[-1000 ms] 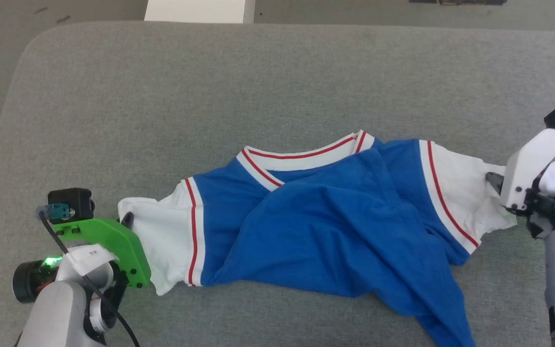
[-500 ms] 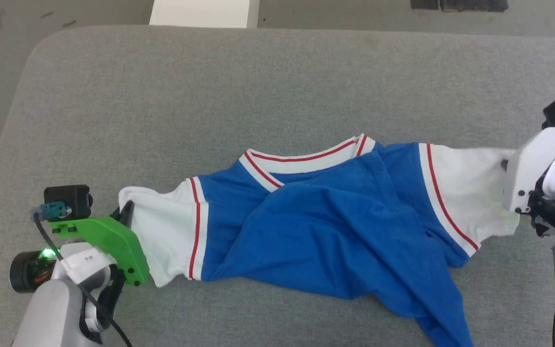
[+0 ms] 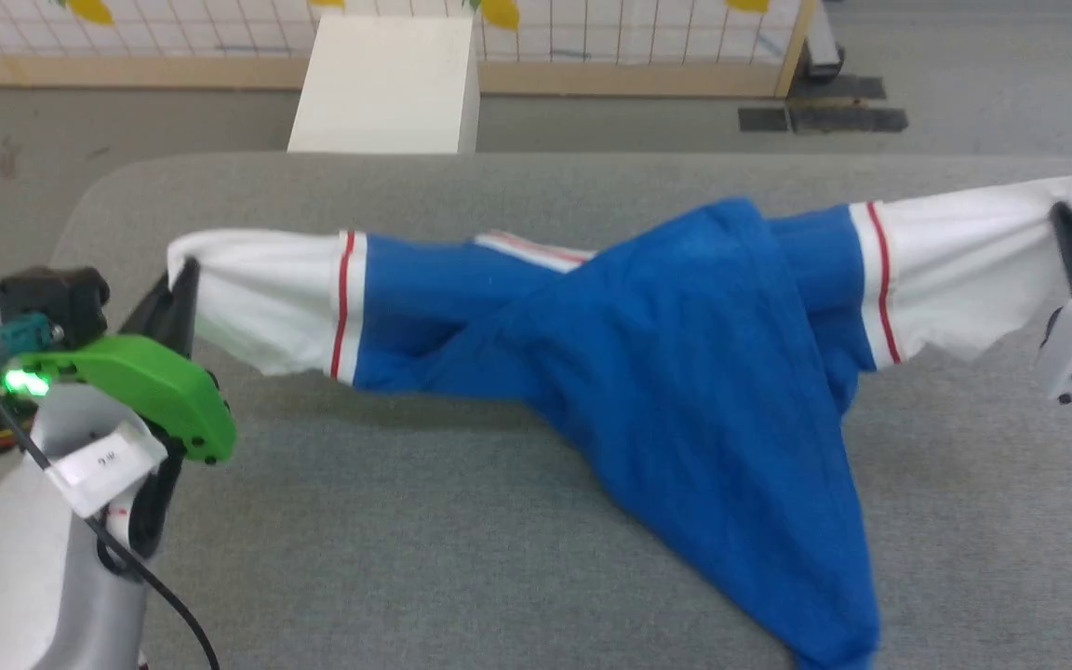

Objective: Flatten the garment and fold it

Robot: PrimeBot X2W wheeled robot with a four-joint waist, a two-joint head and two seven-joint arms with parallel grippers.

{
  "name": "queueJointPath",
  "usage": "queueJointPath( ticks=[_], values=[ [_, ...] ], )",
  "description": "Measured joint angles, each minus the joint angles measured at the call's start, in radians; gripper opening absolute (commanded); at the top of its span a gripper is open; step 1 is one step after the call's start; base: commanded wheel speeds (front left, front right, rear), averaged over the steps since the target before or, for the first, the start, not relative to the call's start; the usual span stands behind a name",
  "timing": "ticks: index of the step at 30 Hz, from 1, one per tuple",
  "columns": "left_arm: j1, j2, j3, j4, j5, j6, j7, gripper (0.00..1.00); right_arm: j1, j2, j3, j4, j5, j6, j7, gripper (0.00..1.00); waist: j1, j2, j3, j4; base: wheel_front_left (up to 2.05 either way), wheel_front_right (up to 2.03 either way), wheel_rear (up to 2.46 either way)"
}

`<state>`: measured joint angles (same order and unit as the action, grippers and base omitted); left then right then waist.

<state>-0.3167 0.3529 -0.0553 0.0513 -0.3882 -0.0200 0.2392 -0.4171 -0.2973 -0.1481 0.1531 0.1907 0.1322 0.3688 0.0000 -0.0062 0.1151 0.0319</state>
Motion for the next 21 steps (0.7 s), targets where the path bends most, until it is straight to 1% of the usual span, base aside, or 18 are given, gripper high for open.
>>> queueJointPath(
  ticks=[4,9,14,17,19,21],
  values=[
    [-0.063,0.012,-0.005,0.027,0.017,-0.008,-0.031,0.0,-0.031,-0.022,-0.013,-0.004,-0.007,0.0,-0.003,0.0,0.0,0.0,-0.043,-0.018,0.0,0.0,0.0],
    [-0.173,0.016,-0.007,0.064,0.044,-0.014,-0.119,0.0,-0.124,-0.046,-0.02,-0.024,-0.014,0.0,-0.008,0.0,0.0,0.0,-0.087,-0.041,0.0,0.0,0.0],
    [-0.273,0.003,-0.022,0.108,0.04,-0.031,-0.155,0.0,-0.211,-0.067,0.02,-0.031,-0.014,0.0,0.023,0.0,0.0,0.0,-0.108,-0.065,0.0,0.0,0.0],
    [-0.352,-0.02,-0.02,0.131,0.026,-0.036,-0.196,0.0,-0.285,-0.066,0.043,-0.033,-0.009,0.0,0.021,0.0,0.0,0.0,-0.102,-0.076,0.0,0.0,0.0],
    [-0.411,-0.041,-0.015,0.146,0.008,-0.041,-0.226,0.0,-0.35,-0.047,0.03,-0.033,-0.005,0.0,-0.01,0.0,0.0,0.0,-0.091,-0.081,0.0,0.0,0.0],
    [-0.455,-0.051,-0.021,0.164,-0.002,-0.043,-0.24,0.0,-0.409,-0.025,0.012,-0.03,-0.012,0.0,-0.048,0.0,0.0,0.0,-0.079,-0.084,0.0,0.0,0.0]
  ],
)
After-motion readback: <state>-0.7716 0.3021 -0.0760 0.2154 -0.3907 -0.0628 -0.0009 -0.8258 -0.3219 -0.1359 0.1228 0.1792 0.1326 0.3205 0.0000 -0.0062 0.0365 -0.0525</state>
